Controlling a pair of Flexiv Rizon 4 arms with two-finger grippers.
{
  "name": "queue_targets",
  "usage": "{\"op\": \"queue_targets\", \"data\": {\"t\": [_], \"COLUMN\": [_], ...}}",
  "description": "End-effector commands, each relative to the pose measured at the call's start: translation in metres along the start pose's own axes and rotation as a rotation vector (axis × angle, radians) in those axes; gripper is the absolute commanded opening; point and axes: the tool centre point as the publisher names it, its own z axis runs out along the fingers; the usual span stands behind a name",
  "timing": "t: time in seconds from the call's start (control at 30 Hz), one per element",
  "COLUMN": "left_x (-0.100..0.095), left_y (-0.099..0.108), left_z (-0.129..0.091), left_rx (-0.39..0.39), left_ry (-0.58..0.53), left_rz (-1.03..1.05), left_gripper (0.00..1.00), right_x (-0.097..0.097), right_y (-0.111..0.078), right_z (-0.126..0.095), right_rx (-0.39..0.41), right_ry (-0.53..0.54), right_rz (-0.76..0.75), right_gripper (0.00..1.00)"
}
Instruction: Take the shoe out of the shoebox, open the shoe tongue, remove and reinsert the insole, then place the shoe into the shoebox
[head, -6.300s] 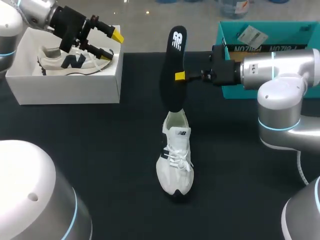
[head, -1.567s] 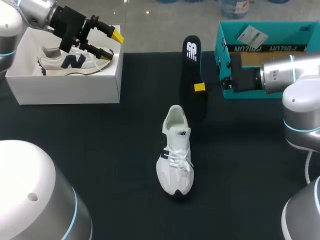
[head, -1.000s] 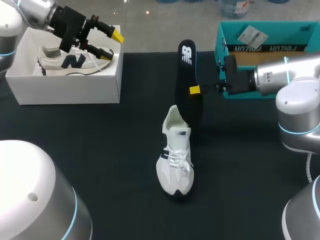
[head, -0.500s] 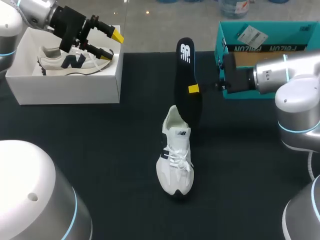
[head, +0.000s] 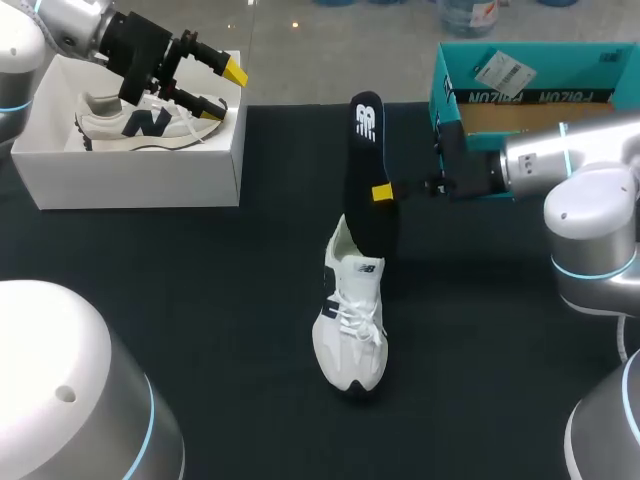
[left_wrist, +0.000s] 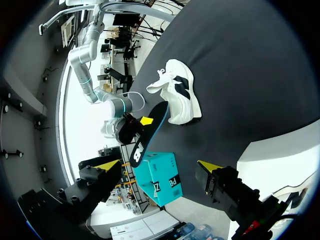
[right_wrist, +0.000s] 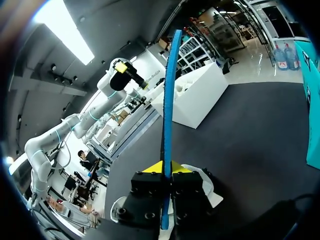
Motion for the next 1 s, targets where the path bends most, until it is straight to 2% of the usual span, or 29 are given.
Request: {"op": "queue_targets", "data": {"t": [0.03,0.3,0.7,1.0], "left_x": [0.000,0.000,0.000,0.000], "left_y": [0.001,0.001,0.001,0.001], "left_z": [0.000,0.000,0.000,0.000], "left_rx": [0.003,0.003,0.003,0.003], "left_ry": [0.003,0.003,0.003,0.003], "left_rz": [0.001,0.001,0.001,0.001], "left_gripper": [1.00,1.00,1.00,1.00], "right_x": [0.004,0.005,-0.004,-0.006], "right_y": [-0.002,0.003,0.040,0.043], "right_z": [0.003,0.001,0.006,0.008], "right_rx": [0.010,0.005,-0.031,-0.047], "right_ry": [-0.018,-0.019,0.013,0.012], "right_rz": [0.003,-0.008,-0.058,-0.050], "right_gripper": [0.00,0.00,0.00,0.00]}}
